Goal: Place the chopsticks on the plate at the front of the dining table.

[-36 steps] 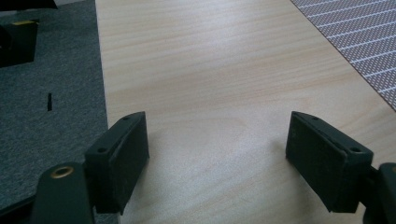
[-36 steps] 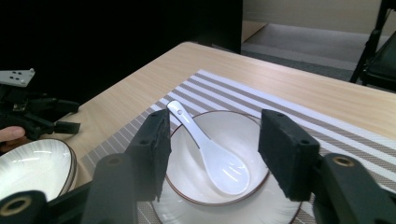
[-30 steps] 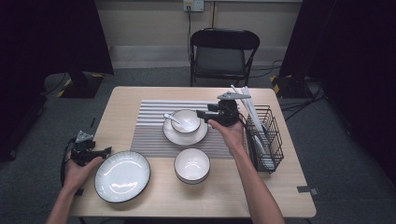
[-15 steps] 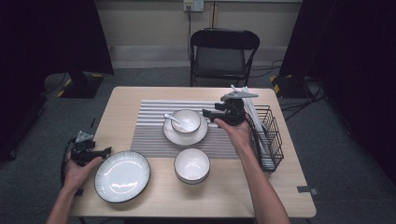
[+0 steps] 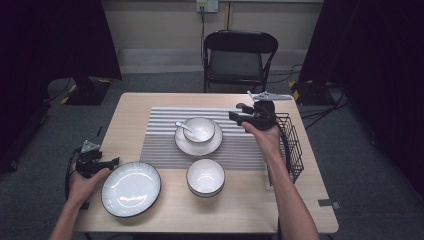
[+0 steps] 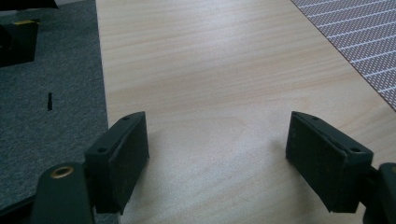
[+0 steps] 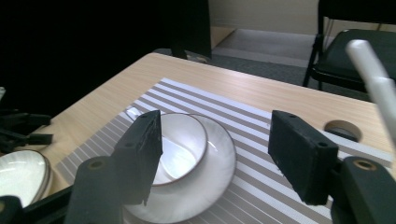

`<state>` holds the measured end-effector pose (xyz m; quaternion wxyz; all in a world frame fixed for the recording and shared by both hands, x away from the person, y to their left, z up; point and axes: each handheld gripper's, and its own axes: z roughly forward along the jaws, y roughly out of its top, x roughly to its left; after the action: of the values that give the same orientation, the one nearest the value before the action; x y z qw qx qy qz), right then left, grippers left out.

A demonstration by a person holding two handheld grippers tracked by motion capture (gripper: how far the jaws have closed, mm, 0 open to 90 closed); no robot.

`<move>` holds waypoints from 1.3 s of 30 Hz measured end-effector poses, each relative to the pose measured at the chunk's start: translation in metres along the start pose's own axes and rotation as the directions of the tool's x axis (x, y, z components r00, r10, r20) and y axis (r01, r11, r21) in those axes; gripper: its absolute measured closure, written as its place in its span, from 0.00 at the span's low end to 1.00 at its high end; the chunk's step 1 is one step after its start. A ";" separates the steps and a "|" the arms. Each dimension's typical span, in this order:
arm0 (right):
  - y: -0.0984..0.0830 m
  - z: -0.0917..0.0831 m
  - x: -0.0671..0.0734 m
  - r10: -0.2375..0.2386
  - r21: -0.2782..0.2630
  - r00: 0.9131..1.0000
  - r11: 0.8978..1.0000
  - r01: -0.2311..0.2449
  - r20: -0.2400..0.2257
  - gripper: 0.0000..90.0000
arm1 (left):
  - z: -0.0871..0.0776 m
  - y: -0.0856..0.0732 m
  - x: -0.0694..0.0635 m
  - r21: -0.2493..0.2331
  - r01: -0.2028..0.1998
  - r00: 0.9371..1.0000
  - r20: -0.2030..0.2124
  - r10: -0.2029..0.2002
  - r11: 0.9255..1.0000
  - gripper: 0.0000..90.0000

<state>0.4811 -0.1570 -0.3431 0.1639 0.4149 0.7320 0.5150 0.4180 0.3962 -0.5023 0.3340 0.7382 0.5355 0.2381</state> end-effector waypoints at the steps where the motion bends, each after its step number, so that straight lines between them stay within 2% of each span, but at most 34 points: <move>1: 0.000 -0.003 -0.005 0.002 0.002 1.000 1.000 -0.002 0.016 0.38 | 0.000 0.000 0.000 0.000 0.000 1.000 0.000 0.000 1.000 0.23; 9: -0.002 -0.009 -0.020 0.014 0.011 0.998 1.000 -0.015 0.068 0.38 | 0.000 0.000 0.000 -0.001 0.001 1.000 0.001 -0.001 1.000 0.23; 18: -0.005 -0.017 -0.039 0.034 0.007 0.991 0.999 -0.035 0.130 0.38 | 0.000 0.000 0.001 0.001 -0.003 1.000 0.004 0.003 1.000 0.23; 25: -0.005 -0.023 -0.043 0.034 -0.006 0.987 0.999 -0.033 0.160 0.36 | 0.000 0.000 0.001 0.001 -0.003 1.000 0.003 0.003 1.000 0.23; 33: -0.008 -0.019 -0.051 0.040 0.023 0.983 0.999 -0.045 0.177 0.38 | 0.000 0.000 0.001 0.002 -0.004 1.000 0.004 0.004 1.000 0.23; 34: -0.009 -0.017 -0.052 0.043 0.034 0.983 0.998 -0.050 0.180 0.44 | 0.000 0.000 0.001 0.001 -0.002 1.000 0.004 0.002 1.000 0.23; 37: -0.010 -0.017 -0.052 0.039 0.032 0.979 0.998 -0.046 0.200 0.51 | 0.000 0.000 0.000 0.001 -0.003 1.000 0.003 0.003 1.000 0.23; 39: -0.010 -0.019 -0.053 0.045 0.028 0.980 0.998 -0.052 0.194 0.57 | 0.000 0.000 0.001 0.001 -0.003 1.000 0.004 0.003 1.000 0.23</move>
<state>0.4958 -0.2117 -0.3541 0.2145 0.4833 0.7107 0.4640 0.4183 0.3967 -0.5022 0.3342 0.7397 0.5340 0.2367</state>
